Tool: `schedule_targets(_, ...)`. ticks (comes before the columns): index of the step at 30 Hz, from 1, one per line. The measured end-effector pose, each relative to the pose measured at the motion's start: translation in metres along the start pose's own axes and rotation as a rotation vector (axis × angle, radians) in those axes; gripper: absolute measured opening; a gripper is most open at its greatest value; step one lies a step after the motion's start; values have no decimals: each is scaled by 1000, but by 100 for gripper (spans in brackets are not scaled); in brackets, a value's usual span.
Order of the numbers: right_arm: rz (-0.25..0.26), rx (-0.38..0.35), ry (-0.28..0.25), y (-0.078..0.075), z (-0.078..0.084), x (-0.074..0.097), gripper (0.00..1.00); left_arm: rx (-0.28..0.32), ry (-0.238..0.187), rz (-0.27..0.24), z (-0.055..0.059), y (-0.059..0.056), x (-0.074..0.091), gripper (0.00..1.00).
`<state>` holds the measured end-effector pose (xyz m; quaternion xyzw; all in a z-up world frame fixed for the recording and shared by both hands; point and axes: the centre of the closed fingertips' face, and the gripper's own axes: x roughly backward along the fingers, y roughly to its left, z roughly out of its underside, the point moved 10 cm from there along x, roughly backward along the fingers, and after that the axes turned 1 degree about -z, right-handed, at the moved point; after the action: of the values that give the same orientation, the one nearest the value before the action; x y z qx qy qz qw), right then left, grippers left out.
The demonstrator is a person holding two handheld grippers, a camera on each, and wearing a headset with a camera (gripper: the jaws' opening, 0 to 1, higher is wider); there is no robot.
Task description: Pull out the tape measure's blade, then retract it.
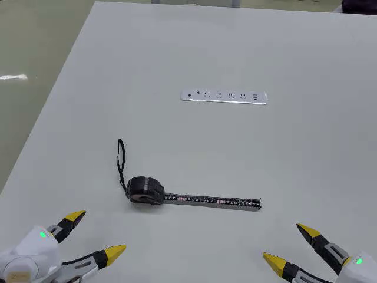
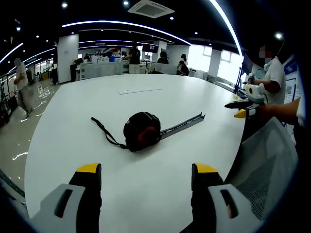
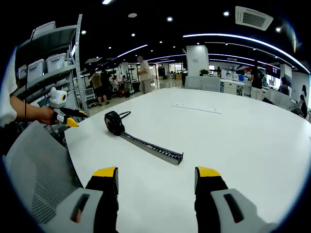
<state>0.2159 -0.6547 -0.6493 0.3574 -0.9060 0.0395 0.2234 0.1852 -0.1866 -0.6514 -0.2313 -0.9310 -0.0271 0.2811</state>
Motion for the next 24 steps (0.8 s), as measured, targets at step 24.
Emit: schedule_targets(24,-11,-3,3,1,-1,-3,62,57,63,-46,-11,-14,-18,75)
